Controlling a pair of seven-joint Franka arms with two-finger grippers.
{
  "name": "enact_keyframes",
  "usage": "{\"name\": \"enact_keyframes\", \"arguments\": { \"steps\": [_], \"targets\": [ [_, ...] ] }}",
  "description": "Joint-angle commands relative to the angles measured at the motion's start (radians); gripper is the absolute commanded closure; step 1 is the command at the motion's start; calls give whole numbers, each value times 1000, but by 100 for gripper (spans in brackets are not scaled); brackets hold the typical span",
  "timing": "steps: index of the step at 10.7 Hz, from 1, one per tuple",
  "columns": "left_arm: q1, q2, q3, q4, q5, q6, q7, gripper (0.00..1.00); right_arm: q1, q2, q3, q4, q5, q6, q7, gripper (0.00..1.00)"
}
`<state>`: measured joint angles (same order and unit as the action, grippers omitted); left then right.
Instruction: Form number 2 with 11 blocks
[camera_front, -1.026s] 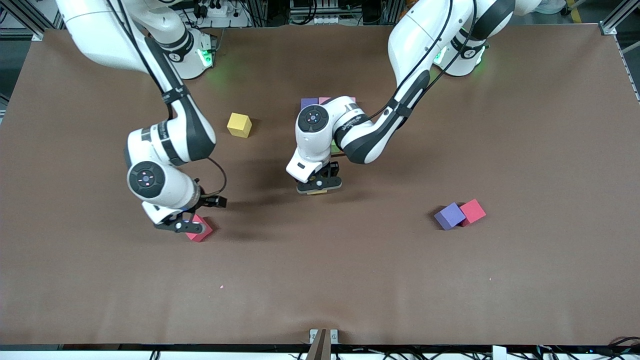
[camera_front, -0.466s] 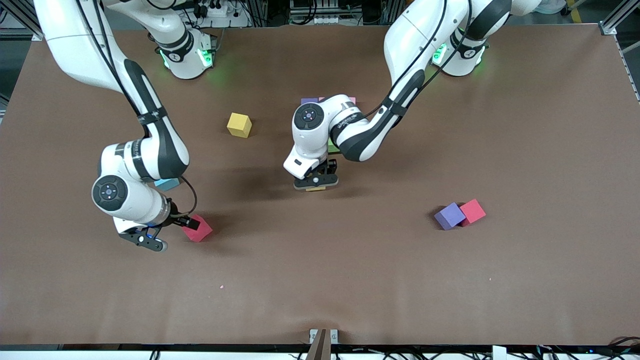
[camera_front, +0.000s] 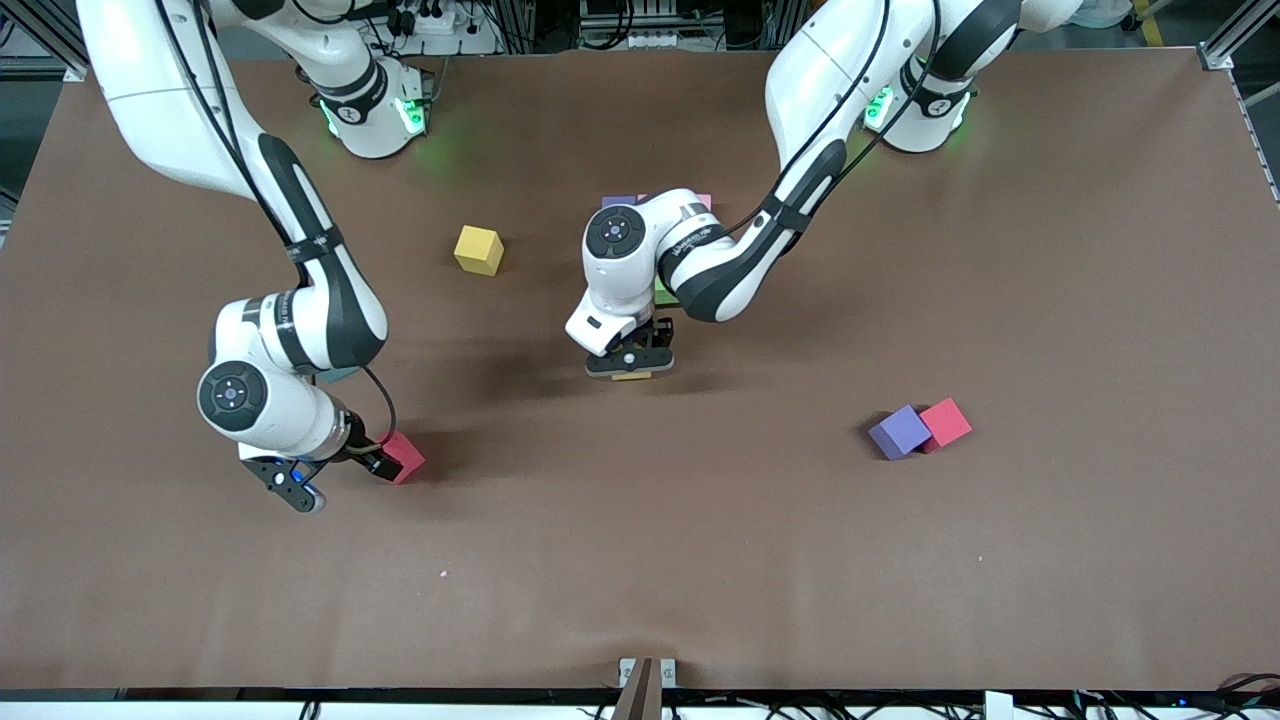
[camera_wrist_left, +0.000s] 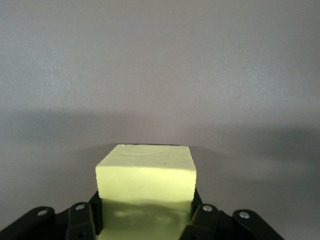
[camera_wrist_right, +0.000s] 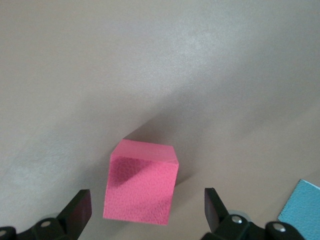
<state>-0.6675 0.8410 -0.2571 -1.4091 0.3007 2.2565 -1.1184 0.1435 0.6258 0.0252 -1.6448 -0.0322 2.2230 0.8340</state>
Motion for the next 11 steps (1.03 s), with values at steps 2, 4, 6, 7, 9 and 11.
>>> {"name": "enact_keyframes", "arguments": {
  "steps": [2, 4, 6, 7, 9, 11],
  "targets": [
    [-24, 6, 9, -2, 20, -5, 9, 40, -15, 41, 9, 36, 82, -2, 30, 0],
    [-24, 6, 9, -1, 20, -5, 9, 40, -15, 55, 7, 33, 83, 24, 17, 0],
    [-24, 9, 9, -1, 21, -5, 14, 0, -16, 72, 7, 33, 71, 38, 16, 0],
    [-21, 7, 10, -1, 20, -5, 14, 0, -21, 77, 7, 31, 69, 43, 13, 0],
    [-21, -3, 10, 7, 18, -5, 9, 0, -25, 80, 6, 31, 58, 43, 2, 0],
    [-8, -60, 10, 9, 12, -6, 9, 0, -25, 83, 6, 30, 45, 44, -4, 5]
  ]
}}
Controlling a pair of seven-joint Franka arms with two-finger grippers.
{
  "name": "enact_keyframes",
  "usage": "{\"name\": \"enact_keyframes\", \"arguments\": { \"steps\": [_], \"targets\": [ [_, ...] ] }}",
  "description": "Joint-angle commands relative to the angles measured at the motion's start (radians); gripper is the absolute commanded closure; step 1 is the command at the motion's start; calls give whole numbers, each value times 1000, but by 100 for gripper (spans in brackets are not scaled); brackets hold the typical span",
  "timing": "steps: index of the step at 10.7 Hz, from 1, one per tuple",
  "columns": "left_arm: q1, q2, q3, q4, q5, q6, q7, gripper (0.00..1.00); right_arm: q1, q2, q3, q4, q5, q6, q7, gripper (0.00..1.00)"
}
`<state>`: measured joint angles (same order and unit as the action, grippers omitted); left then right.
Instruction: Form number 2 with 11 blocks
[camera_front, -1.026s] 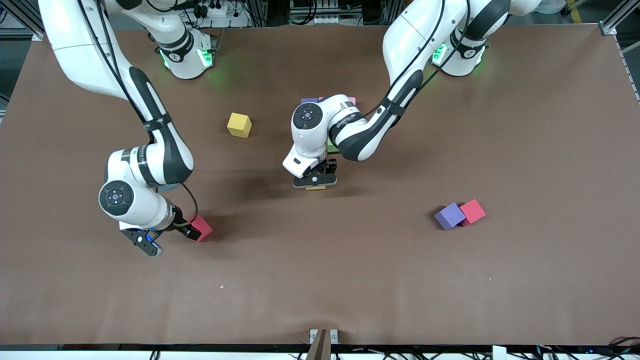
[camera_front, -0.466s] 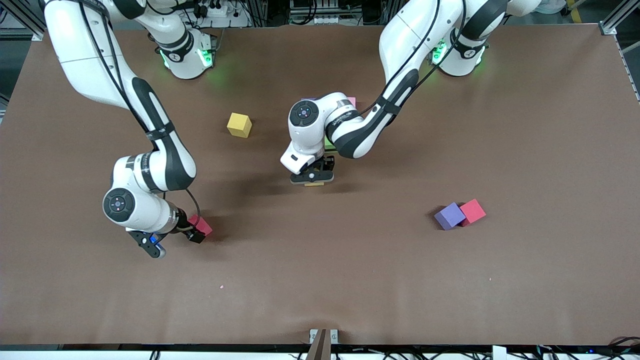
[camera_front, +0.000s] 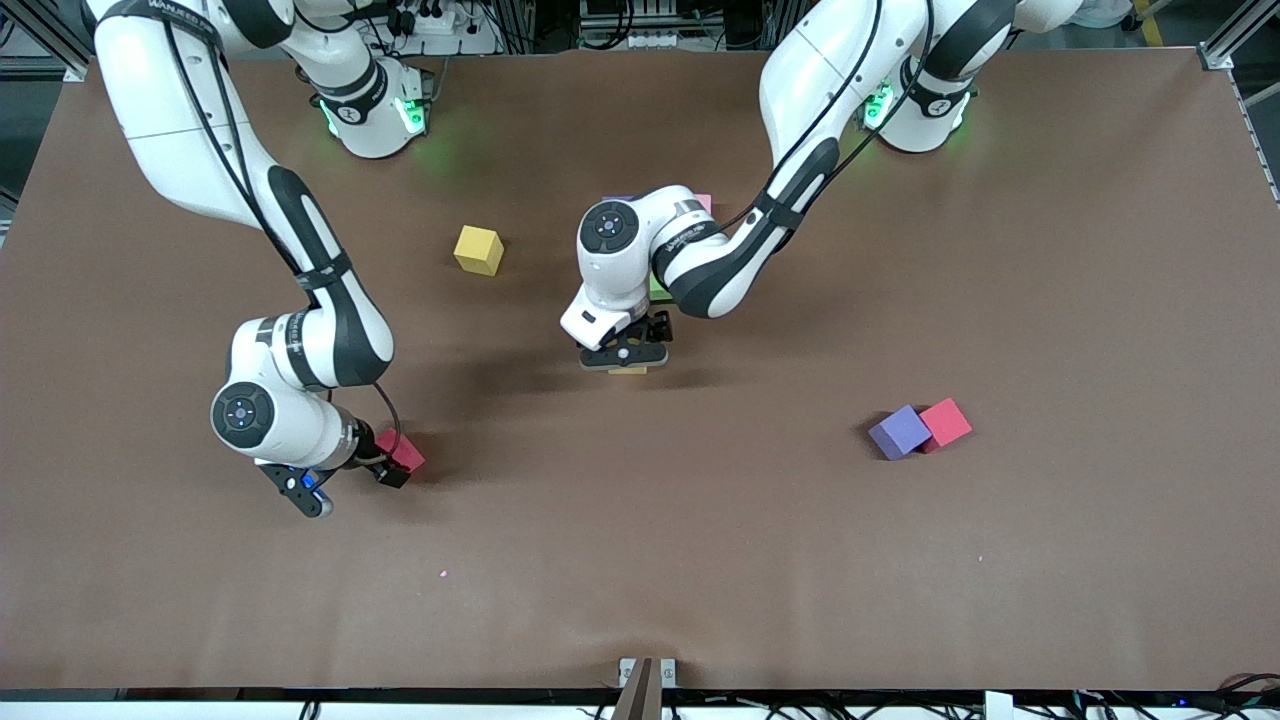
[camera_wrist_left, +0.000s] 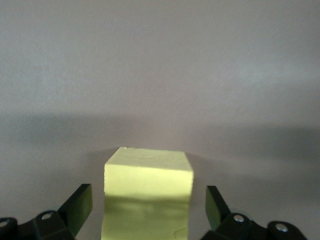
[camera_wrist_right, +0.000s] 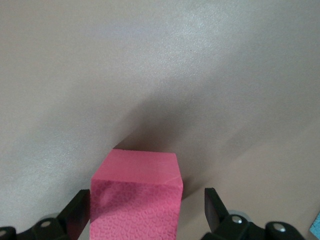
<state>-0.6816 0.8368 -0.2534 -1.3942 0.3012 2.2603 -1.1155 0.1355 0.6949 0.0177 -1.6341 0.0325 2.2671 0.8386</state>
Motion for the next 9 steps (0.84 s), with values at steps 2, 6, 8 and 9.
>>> {"name": "enact_keyframes", "arguments": {
  "steps": [2, 6, 8, 9],
  "targets": [
    [71, -116, 6, -11, 12, -27, 5, 0, -19, 14, 13, 17, -48, 0, -12, 67],
    [213, -201, 8, -22, 19, -152, 115, 0, -13, 3, 15, 23, -48, -12, -36, 73],
    [302, -240, 6, -26, 19, -244, 277, 0, -4, -8, 25, 25, -36, -33, -33, 73],
    [359, -263, 3, -51, 19, -264, 407, 0, -1, -17, 48, 30, -23, -70, 0, 73]
  ]
}}
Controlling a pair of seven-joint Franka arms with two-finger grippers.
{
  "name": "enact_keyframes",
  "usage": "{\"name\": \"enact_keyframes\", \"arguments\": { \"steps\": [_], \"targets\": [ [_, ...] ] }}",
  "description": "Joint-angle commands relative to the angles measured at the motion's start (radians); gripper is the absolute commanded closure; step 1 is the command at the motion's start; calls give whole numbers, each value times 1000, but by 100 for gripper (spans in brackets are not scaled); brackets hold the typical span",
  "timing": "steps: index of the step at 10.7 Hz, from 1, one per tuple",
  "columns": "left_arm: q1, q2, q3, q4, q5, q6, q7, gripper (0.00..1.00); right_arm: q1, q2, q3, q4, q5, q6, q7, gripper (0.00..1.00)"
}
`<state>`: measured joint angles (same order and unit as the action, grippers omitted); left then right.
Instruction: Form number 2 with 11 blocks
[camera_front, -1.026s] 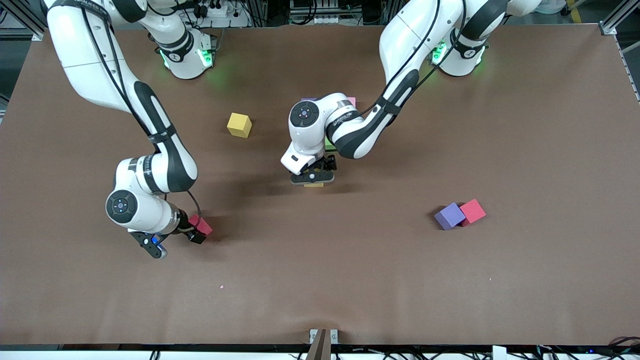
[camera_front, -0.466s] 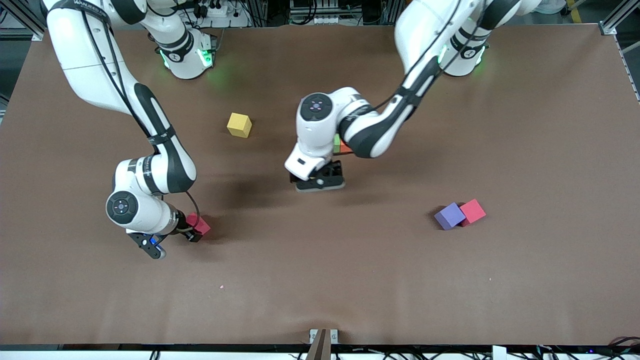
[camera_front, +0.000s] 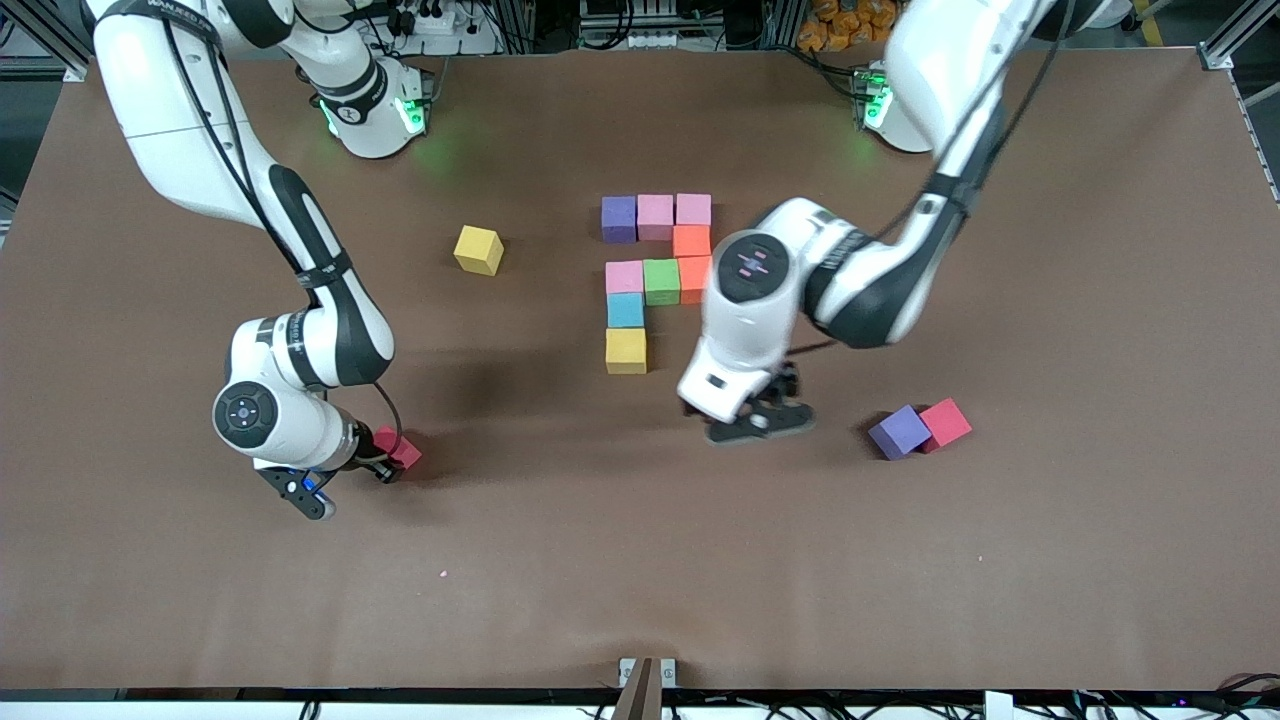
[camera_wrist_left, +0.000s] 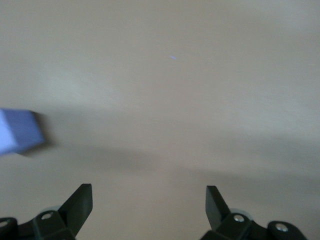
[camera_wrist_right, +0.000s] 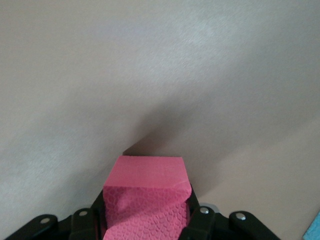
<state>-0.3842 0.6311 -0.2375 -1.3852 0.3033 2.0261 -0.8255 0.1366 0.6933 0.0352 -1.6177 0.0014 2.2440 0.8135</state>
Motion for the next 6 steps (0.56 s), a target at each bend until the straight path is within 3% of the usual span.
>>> {"name": "enact_keyframes", "arguments": {
  "steps": [1, 4, 6],
  "targets": [
    [120, -80, -14, -102, 17, -30, 249, 0, 0, -26, 55, 24, 14, -78, 88, 73],
    [276, -140, -20, -213, 17, -8, 561, 0, 60, -40, 121, 56, 12, -104, 316, 73],
    [349, -198, -23, -324, 16, 63, 713, 0, 135, -40, 124, 87, 14, -106, 467, 73]
  ]
}}
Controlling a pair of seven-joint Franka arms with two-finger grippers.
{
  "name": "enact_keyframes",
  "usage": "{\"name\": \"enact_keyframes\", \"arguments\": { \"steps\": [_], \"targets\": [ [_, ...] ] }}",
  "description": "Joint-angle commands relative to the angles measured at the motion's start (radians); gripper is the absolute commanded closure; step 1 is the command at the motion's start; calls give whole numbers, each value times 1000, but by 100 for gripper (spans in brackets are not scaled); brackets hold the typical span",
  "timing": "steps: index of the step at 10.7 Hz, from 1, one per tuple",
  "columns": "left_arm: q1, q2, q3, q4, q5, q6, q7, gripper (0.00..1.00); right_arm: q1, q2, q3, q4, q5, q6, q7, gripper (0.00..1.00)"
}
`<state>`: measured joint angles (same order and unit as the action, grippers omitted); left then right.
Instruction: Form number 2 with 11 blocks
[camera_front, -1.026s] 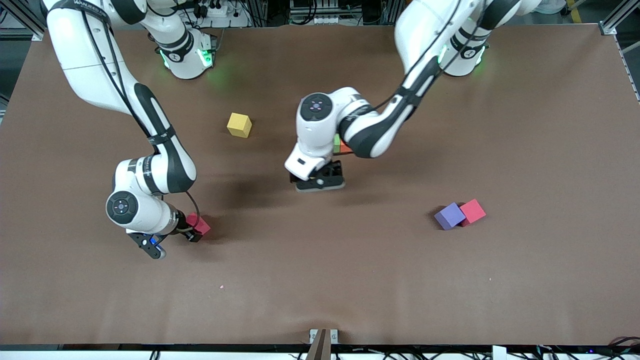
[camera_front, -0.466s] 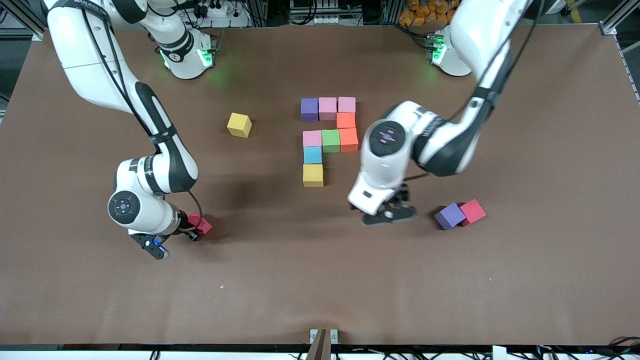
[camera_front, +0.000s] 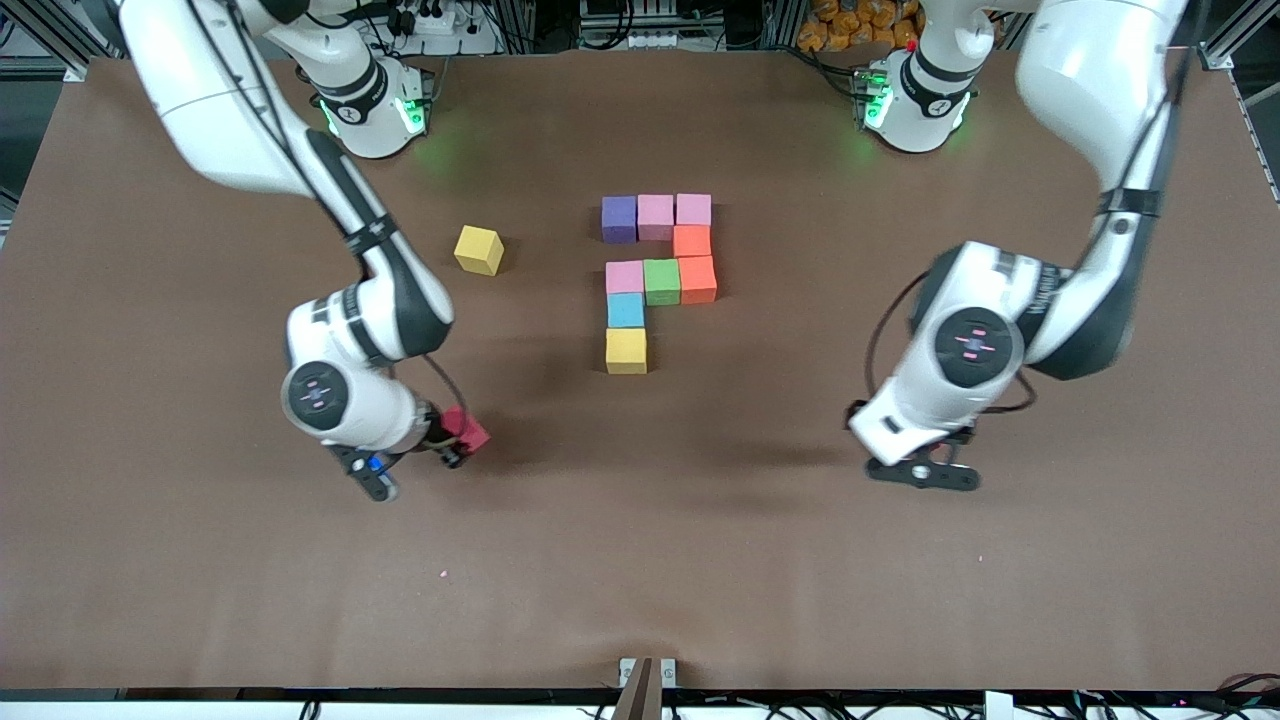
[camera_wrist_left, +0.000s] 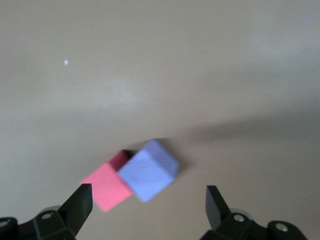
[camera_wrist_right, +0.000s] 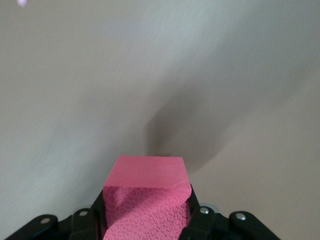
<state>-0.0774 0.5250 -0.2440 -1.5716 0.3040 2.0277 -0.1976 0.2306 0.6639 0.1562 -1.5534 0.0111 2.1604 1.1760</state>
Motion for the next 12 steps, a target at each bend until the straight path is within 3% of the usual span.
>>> {"name": "enact_keyframes", "arguments": {
  "steps": [1, 3, 6, 12],
  "targets": [
    [80, -124, -17, -222, 9, 142, 145, 0, 85, -9, 5, 41, 10, -39, 194, 73],
    [154, -155, -17, -349, 7, 290, 301, 0, 183, 0, 5, 79, 12, -54, 386, 73],
    [208, -145, -18, -373, 6, 313, 503, 0, 303, 14, 2, 119, 85, -44, 606, 72],
    [232, -103, -20, -412, 7, 358, 668, 0, 450, 130, 0, 280, 87, -34, 904, 72]
  ]
}}
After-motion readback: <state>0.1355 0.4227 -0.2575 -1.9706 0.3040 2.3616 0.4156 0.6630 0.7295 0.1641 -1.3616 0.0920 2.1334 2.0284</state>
